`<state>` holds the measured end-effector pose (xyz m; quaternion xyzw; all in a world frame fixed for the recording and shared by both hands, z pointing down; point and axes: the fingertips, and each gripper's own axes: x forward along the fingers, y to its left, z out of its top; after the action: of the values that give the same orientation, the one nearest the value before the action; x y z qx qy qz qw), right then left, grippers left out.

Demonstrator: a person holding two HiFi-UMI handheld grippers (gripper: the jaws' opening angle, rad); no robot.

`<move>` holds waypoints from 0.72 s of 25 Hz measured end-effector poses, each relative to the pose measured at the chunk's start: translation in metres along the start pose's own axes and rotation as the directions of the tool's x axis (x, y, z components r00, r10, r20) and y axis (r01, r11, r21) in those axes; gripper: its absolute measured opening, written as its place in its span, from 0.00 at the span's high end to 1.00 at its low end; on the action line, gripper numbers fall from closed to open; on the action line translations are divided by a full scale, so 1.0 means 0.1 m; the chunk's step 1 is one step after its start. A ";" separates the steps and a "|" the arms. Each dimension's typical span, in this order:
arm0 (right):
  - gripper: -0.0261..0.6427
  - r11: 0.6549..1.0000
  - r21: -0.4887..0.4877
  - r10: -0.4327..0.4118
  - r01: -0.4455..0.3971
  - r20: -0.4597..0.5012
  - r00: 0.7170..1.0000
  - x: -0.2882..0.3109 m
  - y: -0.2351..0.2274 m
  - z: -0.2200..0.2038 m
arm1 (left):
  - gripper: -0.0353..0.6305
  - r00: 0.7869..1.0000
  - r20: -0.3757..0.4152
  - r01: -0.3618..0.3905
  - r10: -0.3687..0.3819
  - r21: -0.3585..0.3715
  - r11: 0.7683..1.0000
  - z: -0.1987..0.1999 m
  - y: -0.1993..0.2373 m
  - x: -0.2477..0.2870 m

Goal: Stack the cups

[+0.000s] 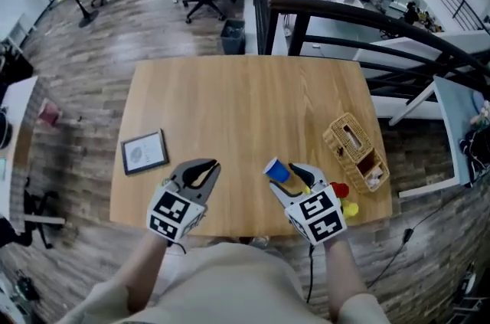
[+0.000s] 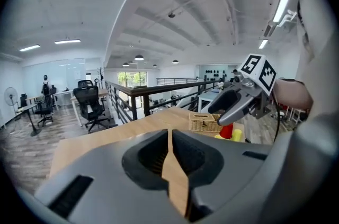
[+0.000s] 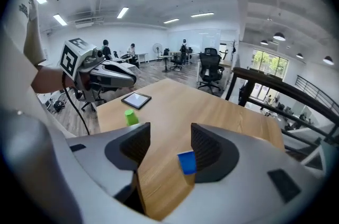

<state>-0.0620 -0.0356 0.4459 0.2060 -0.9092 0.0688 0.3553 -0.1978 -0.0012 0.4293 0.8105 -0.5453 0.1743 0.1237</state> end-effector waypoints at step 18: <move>0.58 0.881 -0.222 0.390 -0.417 -0.156 0.908 1.61 1.59 0.52 | 0.88 0.924 -0.147 -0.377 0.352 -0.206 0.903 -1.04 1.11 -1.33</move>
<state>-0.2677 0.0418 0.5194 -0.0384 -0.9130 0.0370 0.4045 -0.3623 0.1094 0.4695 0.6638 -0.6964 0.1731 0.2109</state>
